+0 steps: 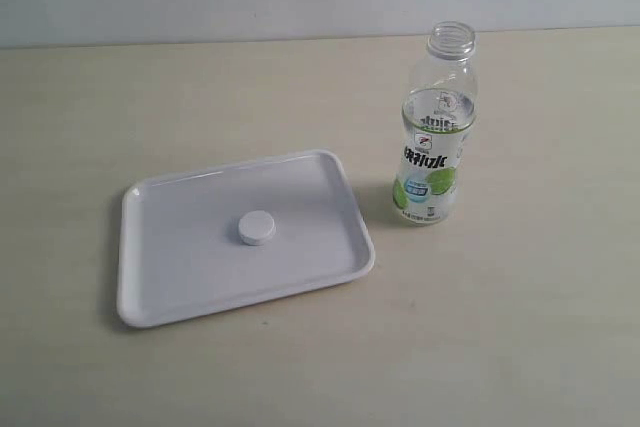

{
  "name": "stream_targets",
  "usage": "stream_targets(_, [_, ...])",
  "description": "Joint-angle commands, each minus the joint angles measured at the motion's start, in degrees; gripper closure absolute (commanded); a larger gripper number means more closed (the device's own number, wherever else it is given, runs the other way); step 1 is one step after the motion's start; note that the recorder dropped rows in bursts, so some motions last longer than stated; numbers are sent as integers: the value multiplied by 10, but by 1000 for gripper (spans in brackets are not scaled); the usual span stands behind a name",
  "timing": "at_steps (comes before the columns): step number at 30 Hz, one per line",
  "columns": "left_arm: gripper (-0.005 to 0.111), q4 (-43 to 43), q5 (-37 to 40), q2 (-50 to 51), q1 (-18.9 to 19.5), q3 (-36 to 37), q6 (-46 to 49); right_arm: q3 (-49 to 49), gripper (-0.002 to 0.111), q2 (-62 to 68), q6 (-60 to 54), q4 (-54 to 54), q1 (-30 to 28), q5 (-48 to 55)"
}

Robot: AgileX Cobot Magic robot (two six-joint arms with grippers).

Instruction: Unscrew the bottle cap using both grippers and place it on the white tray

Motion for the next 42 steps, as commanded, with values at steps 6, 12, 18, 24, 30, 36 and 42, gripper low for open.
stream_targets(6, [107, -4, -1, -5, 1, 2, -4, 4, 108, -76, -8, 4, -1, 85])
stream_targets(12, [107, -4, -1, -5, 1, 2, -4, 5, 108, -76, -6, 4, -1, 87])
stream_targets(18, [107, -4, -1, -5, 1, 2, -4, 5, 108, -76, -5, 15, -1, 79])
stream_targets(24, [107, -4, -1, -5, 1, 2, -4, 48, 108, -120, -236, 220, -1, 37])
stream_targets(30, [107, -4, -1, -5, 1, 2, -4, 48, 108, -120, -407, 394, -1, 9])
stream_targets(36, [107, -4, -1, -5, 1, 2, -4, 48, 108, -120, -458, 436, -1, 20])
stream_targets(42, [107, -4, -1, -5, 1, 2, -4, 48, 108, -120, -456, 456, -1, 21])
